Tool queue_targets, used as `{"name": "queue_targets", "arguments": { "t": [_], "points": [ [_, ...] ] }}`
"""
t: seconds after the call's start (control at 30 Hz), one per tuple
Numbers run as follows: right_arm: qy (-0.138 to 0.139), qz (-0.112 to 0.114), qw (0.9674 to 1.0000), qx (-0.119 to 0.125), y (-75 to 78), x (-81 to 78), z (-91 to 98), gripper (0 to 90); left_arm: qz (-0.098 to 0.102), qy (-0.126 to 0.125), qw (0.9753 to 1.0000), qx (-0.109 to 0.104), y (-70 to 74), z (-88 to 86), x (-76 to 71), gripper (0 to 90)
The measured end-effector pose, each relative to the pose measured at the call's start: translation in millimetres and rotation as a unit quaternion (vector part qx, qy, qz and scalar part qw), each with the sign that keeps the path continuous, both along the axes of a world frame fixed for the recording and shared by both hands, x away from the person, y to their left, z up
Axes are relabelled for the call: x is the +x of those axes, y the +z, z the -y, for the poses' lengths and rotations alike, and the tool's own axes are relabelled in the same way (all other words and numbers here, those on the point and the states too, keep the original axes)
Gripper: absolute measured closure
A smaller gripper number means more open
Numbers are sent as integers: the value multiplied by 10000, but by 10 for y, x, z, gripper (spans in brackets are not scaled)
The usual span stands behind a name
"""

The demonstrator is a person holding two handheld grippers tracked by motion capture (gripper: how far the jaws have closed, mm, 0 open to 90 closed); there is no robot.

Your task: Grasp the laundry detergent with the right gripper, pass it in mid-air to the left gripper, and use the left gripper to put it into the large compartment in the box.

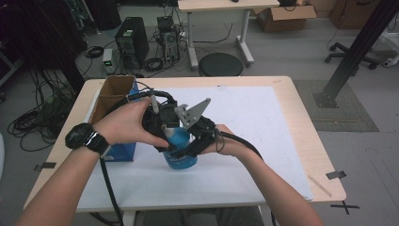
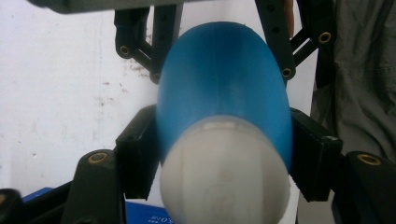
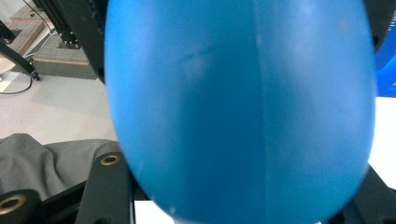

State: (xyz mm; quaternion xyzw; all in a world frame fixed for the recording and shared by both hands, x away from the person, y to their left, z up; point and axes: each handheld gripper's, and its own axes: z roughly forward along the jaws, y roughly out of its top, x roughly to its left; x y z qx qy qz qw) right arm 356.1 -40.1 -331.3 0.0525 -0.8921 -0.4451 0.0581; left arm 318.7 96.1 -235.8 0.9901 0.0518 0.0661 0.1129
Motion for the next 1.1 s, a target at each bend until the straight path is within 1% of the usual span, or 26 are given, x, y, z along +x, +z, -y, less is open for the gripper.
{"name": "queue_targets", "arguments": {
  "t": [0.23,0.37,0.43,0.47,0.53,0.57,0.6,0.63,0.67,0.7,0.73,0.77,0.8,0.83,0.87,0.9,0.93,0.97,1.0,1.03,1.07,1.1],
  "points": [
    [-37,19,10000,-20,-4,-6,-3,423,5,37,10000,-2,2,-1,-2,373],
    [-39,15,10000,-9,-2,-8,-2,422,-35,82,10000,-25,13,-5,3,378],
    [-28,15,10000,8,-3,-3,-3,420,-65,94,9999,-19,22,-4,8,378],
    [-18,-42,10000,27,-4,-2,-3,416,-80,103,9999,-14,25,-2,10,379],
    [2,-107,9999,66,-8,2,-3,407,-190,121,9997,-19,44,6,32,380],
    [29,-181,9998,61,-9,9,-3,372,-190,121,9997,-19,44,6,32,379],
    [29,-181,9998,61,-9,9,-3,372,-226,132,9997,8,48,9,39,379],
    [-12,-201,9998,61,-10,13,-1,294,-248,150,9996,24,49,9,44,379],
    [-150,-156,9997,102,-6,26,21,211,-277,216,9993,89,57,0,57,380],
    [-217,-212,9995,101,-7,47,42,176,-277,216,9993,89,57,0,57,380],
    [-217,-212,9995,101,-7,47,42,176,-280,270,9992,109,68,-9,64,380],
    [-328,-203,9993,30,-13,83,88,136,-252,365,9989,130,99,-34,79,380],
    [-348,-228,9991,-21,-21,104,115,119,-231,409,9988,118,113,-46,84,380],
    [-368,-218,9991,-64,-26,118,135,113,-231,409,9988,118,113,-46,84,380],
    [-368,-218,9991,-64,-26,118,135,113,-209,480,9986,120,136,-61,90,380],
    [-395,-193,9989,-152,-31,130,165,111,-202,604,9979,107,168,-82,99,380],
    [-418,-96,9984,-362,-43,151,220,107,-206,677,9974,108,188,-94,106,380],
    [-470,-38,9978,-475,-50,160,255,105,-204,803,9965,86,224,-116,120,380],
    [-492,8,9971,-585,-56,170,282,105,-192,1028,9945,92,280,-148,143,380],
    [-492,8,9971,-585,-56,170,282,105,-192,1028,9945,92,280,-148,143,380],
    [-523,112,9949,-856,-66,183,342,105,-192,1148,9931,113,310,-163,157,380],
    [-546,176,9933,-1005,-72,190,372,103,-181,1416,9896,154,370,-193,188,380]
  ]
}}
